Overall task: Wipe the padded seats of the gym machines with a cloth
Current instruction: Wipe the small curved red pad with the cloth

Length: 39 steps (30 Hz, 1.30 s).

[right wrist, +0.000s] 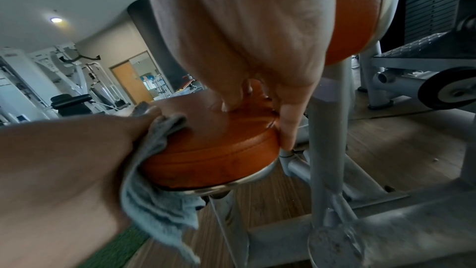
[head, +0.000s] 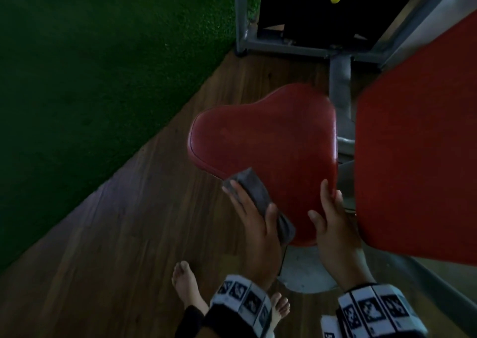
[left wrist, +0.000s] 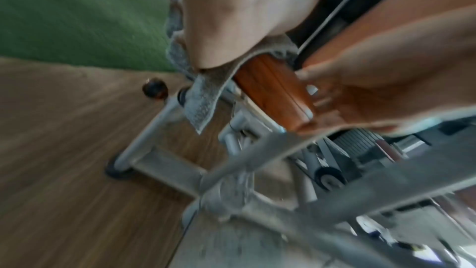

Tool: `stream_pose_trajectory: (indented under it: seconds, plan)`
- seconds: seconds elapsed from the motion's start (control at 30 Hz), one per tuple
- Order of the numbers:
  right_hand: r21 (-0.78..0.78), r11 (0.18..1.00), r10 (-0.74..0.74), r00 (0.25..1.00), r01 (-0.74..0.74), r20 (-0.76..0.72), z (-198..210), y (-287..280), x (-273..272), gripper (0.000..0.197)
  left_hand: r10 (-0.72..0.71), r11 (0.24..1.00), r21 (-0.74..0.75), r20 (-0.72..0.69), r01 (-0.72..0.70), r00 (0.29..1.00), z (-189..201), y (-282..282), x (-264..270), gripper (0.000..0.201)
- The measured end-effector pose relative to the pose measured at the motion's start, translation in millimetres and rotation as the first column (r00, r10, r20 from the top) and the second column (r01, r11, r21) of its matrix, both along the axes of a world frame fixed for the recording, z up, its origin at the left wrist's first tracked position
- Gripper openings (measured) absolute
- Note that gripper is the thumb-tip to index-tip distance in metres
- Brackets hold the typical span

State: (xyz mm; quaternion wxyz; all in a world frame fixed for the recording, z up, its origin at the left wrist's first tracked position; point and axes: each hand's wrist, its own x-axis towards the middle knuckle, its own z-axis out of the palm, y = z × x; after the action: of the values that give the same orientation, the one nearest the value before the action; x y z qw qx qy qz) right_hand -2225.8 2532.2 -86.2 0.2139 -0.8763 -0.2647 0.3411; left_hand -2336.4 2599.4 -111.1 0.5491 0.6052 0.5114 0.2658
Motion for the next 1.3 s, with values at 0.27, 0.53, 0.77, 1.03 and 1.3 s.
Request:
stream_pose_trajectory:
  seconds: [0.27, 0.53, 0.77, 1.03, 1.3]
  plan:
    - [0.034, 0.999, 0.024, 0.999, -0.025, 0.031, -5.7, -2.4, -0.4, 0.065, 0.024, 0.999, 0.026, -0.032, -0.023, 0.999, 2.4, 50.0, -3.9, 0.086]
    - [0.075, 0.997, 0.017, 1.0, -0.018, 0.018, -11.7, -5.9, 4.7, 0.067, 0.087, 0.995, 0.048, 0.015, -0.087, 0.996, -3.6, 12.1, 8.7, 0.079]
    - [0.051, 0.999, 0.017, 1.0, -0.017, 0.008, -10.0, -2.7, 4.7, 0.066, -0.089, 0.992, 0.084, -0.064, 0.094, 0.994, -4.7, 2.6, -6.4, 0.082]
    - [0.111, 0.994, 0.015, 1.0, -0.017, 0.021, -15.8, -6.0, 4.0, 0.066, -0.081, 0.817, 0.363, -0.696, 0.448, 0.713, -5.3, 61.1, 8.5, 0.072]
    - [0.3, 0.935, -0.152, 0.977, 0.191, -0.15, -17.0, -17.3, -2.4, 0.059, -0.366, 0.47, 0.275, -0.804, 0.839, 0.468, 5.1, 62.5, 21.6, 0.068]
